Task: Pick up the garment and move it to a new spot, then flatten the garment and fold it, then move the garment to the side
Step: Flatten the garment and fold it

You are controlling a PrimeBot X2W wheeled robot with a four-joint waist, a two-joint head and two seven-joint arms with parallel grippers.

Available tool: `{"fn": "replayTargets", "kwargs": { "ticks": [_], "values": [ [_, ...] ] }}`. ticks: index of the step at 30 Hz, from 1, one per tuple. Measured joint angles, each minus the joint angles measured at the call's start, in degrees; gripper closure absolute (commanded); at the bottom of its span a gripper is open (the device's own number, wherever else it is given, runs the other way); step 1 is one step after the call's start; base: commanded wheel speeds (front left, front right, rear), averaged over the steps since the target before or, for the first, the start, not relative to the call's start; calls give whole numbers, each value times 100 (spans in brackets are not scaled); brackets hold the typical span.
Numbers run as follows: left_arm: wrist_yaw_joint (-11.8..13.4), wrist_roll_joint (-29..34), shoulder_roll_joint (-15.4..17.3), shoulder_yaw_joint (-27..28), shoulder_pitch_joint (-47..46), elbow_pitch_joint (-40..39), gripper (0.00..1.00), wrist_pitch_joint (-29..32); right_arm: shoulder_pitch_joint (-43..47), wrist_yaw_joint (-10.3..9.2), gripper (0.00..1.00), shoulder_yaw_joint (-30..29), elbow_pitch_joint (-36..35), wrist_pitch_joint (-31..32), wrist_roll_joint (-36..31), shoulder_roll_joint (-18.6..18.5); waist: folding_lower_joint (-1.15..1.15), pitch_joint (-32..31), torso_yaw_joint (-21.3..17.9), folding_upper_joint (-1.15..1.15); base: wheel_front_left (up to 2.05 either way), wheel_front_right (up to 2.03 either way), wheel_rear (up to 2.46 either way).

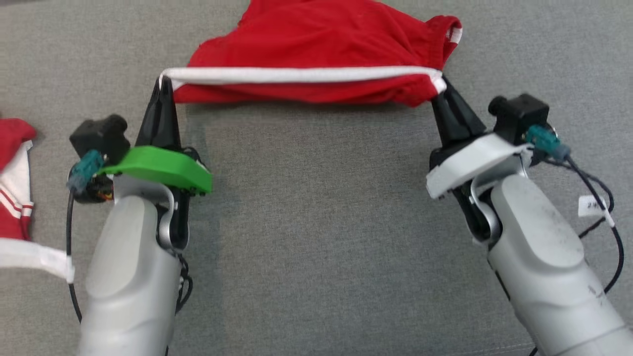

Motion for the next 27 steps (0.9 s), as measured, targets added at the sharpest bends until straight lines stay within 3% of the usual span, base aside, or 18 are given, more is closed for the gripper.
{"fn": "replayTargets", "kwargs": {
  "ticks": [8, 15, 22, 27],
  "values": [
    [-98, 625, 16, 208, 1841, -1245, 100, 0, 1972, 0, 100, -49, -1457, 0, -163, -92, -1, -525, 27, 0, 0, 0, 0],
    [-43, 709, 121, 339, 3134, -2115, 100, 45, 3330, 1, 100, -222, -2386, 0, -345, -24, -1, -948, 18, 0, 0, 0, 0],
    [112, 691, 180, 355, 3838, -3080, 100, 497, 4240, 1, 100, -354, -3094, 191, -414, 46, -1, -1220, -7, 0, 0, 0, 0],
    [107, 691, 281, 281, 3743, -3390, 100, 742, 4364, 2, 100, -505, -3329, 357, -412, 126, -1, -1185, -69, 0, 0, 0, 0]
  ]
}}
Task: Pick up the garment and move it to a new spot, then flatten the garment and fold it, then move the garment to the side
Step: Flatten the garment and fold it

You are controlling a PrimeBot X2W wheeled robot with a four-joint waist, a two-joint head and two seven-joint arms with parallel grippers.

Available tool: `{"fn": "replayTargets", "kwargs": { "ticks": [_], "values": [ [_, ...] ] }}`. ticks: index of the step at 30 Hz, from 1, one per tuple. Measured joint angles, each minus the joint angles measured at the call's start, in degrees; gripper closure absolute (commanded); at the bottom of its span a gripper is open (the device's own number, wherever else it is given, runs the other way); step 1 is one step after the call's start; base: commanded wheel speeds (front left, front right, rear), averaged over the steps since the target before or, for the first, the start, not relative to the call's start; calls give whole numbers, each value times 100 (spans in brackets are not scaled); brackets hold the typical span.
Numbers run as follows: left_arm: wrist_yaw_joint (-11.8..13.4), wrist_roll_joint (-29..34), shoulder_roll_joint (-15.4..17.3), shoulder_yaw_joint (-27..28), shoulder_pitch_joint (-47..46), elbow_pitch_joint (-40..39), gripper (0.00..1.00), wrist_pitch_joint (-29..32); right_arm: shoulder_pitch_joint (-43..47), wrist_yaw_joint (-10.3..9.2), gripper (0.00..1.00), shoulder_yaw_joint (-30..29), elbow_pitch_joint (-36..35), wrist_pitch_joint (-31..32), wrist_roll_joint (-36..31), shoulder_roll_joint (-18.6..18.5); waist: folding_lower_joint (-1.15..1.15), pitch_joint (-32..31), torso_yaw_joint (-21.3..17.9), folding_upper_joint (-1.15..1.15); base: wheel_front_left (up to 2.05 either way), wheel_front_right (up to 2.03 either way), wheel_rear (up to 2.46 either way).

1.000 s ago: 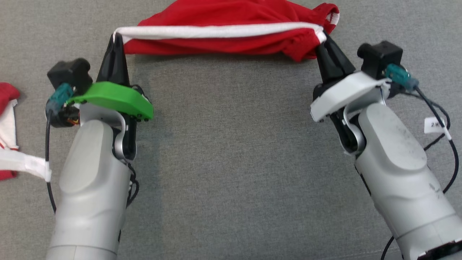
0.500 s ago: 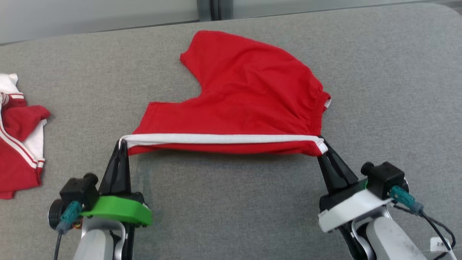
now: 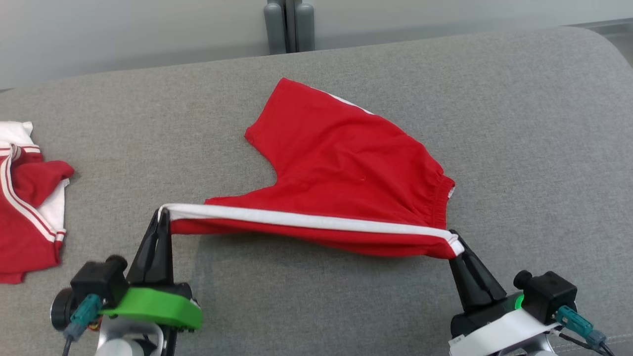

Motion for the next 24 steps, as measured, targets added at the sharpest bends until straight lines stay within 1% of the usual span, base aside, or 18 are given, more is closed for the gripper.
{"fn": "replayTargets", "kwargs": {
  "ticks": [4, 6, 9, 15, 19, 24],
  "values": [
    [-113, 21, 81, -179, -803, 140, 100, 168, -269, 0, 100, -148, -16, 23, 55, 58, 0, 184, -32, 0, 0, 0, 0],
    [-181, 44, 110, -271, -1294, 354, 100, 224, -508, -1, 100, -246, 30, 15, 78, 80, 0, 312, -54, 0, 0, 0, 0],
    [-290, -3, 102, -422, -2190, 895, 100, 248, -882, -1, 100, -400, 196, -27, 143, 137, 0, 549, -97, 0, 0, 0, 0],
    [-407, -114, 59, -760, -4025, 2630, 100, 279, -1675, 0, 100, -602, 773, -162, 375, 222, 0, 1065, -272, 0, 0, 0, 0],
    [-434, -144, 16, -972, -4903, 3756, 100, 242, -2054, 1, 100, -644, 1136, -236, 491, 268, 0, 1301, -506, 0, 0, 0, 0],
    [-453, -198, -15, -1133, -5746, 4953, 100, 185, -2528, 1, 100, -508, 1569, -289, 613, 310, 0, 1536, -863, 0, 0, 0, 0]
  ]
}}
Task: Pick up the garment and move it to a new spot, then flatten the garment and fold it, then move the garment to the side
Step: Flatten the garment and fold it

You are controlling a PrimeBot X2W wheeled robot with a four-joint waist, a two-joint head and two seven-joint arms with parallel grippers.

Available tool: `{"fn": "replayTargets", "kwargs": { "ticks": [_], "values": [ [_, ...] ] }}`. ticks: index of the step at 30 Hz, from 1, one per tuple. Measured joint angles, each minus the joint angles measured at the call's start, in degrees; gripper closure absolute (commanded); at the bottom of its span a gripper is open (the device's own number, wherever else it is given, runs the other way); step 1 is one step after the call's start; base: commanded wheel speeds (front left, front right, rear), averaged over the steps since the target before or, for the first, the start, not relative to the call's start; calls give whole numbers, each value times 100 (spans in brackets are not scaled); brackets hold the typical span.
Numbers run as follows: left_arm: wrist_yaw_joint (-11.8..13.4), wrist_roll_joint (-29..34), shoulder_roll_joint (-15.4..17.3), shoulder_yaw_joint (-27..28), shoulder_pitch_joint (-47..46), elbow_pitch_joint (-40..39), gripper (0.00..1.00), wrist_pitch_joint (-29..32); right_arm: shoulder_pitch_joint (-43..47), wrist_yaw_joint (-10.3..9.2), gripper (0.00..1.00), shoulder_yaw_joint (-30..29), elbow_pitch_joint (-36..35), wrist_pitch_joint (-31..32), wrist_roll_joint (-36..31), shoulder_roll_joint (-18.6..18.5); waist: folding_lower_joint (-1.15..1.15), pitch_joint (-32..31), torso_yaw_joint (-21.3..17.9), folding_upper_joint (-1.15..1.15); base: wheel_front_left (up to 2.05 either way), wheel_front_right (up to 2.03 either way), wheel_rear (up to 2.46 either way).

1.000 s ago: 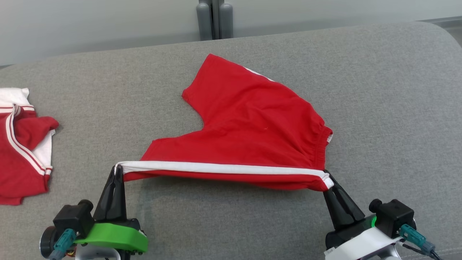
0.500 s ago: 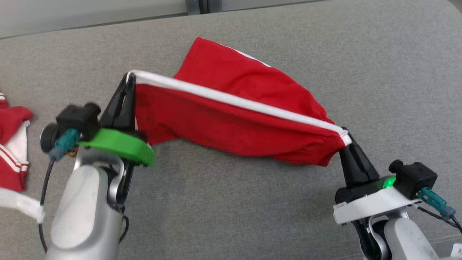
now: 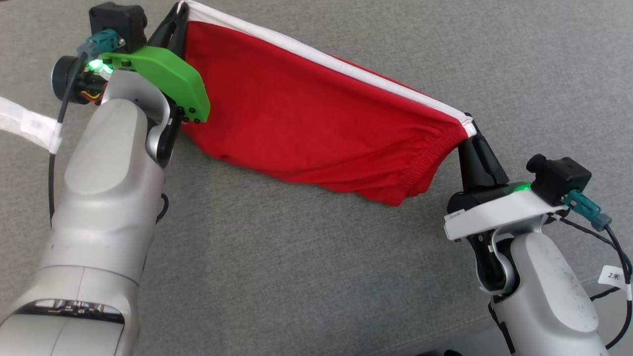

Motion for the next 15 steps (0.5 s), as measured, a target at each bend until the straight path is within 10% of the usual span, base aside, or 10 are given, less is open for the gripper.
{"fn": "replayTargets", "kwargs": {
  "ticks": [4, 5, 6, 7, 15],
  "values": [
    [-2, -40, -10, -81, -467, 730, 100, -9, -310, -1, 100, 162, 321, -40, 58, 16, 0, 176, -243, 0, 0, 0, 0],
    [-2, -45, -21, -105, -558, 895, 97, -3, -365, -1, 85, 225, 402, -41, 58, 18, 0, 221, -295, 0, 0, 0, 0],
    [-2, -64, -32, -122, -607, 1003, 63, -7, -394, -1, 62, 263, 443, -42, 59, 26, 0, 253, -332, 0, 0, 0, 0],
    [-2, -85, -44, -149, -653, 1123, 0, -46, -427, -1, 0, 303, 497, -44, 58, 31, 0, 290, -370, 0, 0, 0, 0],
    [-2, -314, -135, -210, -683, 1470, 0, -751, -31, -2, 0, 197, 169, -67, -350, -175, 0, 336, -315, 0, 0, 0, 0]
  ]
}}
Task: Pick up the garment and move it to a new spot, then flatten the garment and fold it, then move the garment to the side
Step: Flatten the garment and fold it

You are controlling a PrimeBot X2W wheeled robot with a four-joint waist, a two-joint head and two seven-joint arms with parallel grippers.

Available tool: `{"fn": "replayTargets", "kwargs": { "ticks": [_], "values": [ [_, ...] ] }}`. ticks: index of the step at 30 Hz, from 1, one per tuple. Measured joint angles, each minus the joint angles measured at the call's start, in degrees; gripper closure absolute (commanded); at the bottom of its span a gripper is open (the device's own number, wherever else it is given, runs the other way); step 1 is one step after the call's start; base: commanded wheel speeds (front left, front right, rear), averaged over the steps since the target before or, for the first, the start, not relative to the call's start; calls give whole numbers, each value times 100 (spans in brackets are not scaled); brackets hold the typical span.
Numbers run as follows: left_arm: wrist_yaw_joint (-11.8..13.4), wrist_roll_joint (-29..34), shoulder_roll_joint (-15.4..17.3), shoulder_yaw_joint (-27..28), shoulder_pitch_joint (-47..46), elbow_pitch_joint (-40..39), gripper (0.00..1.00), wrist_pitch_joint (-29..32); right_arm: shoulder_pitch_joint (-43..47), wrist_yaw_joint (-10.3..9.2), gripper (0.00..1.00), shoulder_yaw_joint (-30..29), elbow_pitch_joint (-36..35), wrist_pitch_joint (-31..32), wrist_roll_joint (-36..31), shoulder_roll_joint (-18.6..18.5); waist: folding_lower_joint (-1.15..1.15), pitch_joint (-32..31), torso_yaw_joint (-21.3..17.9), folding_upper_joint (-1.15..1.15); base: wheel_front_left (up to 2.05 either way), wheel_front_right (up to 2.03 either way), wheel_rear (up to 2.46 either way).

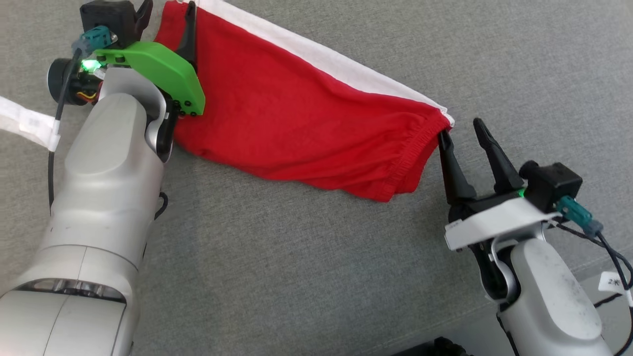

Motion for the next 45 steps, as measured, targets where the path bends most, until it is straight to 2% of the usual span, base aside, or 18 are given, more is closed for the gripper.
{"fn": "replayTargets", "kwargs": {
  "ticks": [4, 9, 16, 20, 24, 33, 45],
  "values": [
    [158, -21, 59, 108, 214, -224, 0, -152, 398, -1, 0, -172, -413, -1, -188, -67, 0, -121, 117, 0, 0, 0, 0],
    [619, 144, 278, 477, 1031, -1756, 0, -176, 860, -1, 0, -415, -915, 0, -427, -94, 0, -300, 263, 0, 0, 0, 0],
    [1007, 408, 328, 1027, 2689, -3581, 0, -175, 1280, -1, 0, -611, -1492, -1, -635, -100, 0, -632, 466, 0, 0, 0, 0],
    [1171, 593, 289, 1155, 3512, -4315, 0, -176, 1315, -1, 0, -639, -1608, 98, -670, -97, 0, -844, 610, 0, 0, 0, 0],
    [1325, 755, 241, 1141, 4228, -4778, 0, -175, 1313, -1, 0, -609, -1615, 232, -683, -134, 0, -1078, 760, 0, 0, 0, 0],
    [1484, 944, 354, 1059, 5464, -5333, 0, -143, 1508, -1, 0, -588, -1571, 475, -669, -209, 0, -1662, 1121, 0, 0, 0, 0],
    [1588, 931, 391, 971, 5971, -5821, 0, 97, 1873, -1, 0, -649, -1735, 687, -610, -183, 0, -2117, 1396, 0, 0, 0, 0]
  ]
}}
